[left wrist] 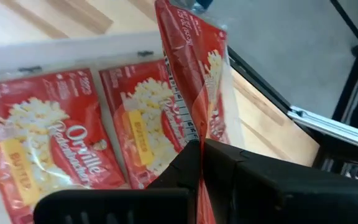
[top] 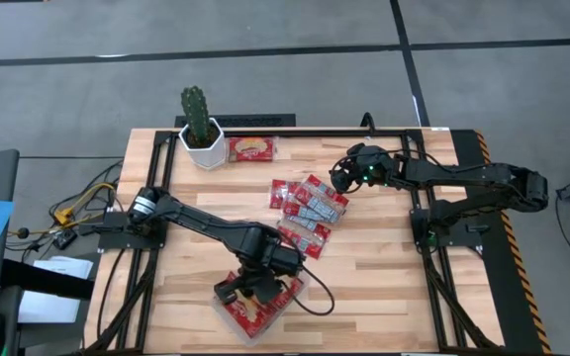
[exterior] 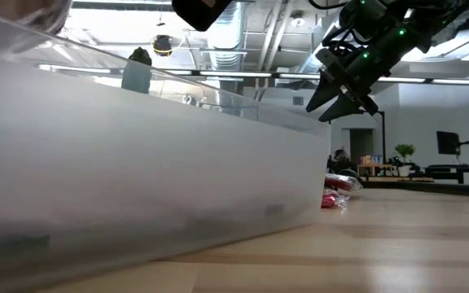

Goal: Sort popcorn bags into baskets
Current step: Put the red popcorn bag into the transparent bin

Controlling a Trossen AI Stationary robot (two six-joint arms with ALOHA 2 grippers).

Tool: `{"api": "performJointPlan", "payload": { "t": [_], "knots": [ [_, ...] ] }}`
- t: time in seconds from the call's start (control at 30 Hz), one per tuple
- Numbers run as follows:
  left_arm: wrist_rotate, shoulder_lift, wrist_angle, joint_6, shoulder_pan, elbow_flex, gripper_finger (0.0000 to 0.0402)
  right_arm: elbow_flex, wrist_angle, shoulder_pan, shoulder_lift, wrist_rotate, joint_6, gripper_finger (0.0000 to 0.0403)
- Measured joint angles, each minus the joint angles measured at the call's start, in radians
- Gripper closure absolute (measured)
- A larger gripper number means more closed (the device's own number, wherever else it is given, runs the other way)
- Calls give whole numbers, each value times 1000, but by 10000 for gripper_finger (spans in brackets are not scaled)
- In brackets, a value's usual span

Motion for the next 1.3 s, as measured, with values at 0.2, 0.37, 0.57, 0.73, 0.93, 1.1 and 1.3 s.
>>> {"api": "performJointPlan", "payload": {
  "t": [0.2,0.37,0.57,0.73,0.93,1.1,1.3],
  "knots": [
    [-4,2,28,-5,3,-43,402,0,0,0,0,0,-1,148],
    [12,1,28,15,8,-43,402,0,0,0,0,0,-16,148],
    [4,1,28,40,11,-43,399,0,0,0,0,0,-22,148],
    [5,1,28,31,12,-43,378,0,0,0,0,0,-23,148],
    [4,1,28,19,13,-43,337,0,0,0,0,0,-29,148],
    [-116,1,27,13,22,-43,309,0,0,0,0,0,-29,148],
    [-228,0,145,-33,102,-50,316,0,-1,0,0,0,-28,148]
  ]
}}
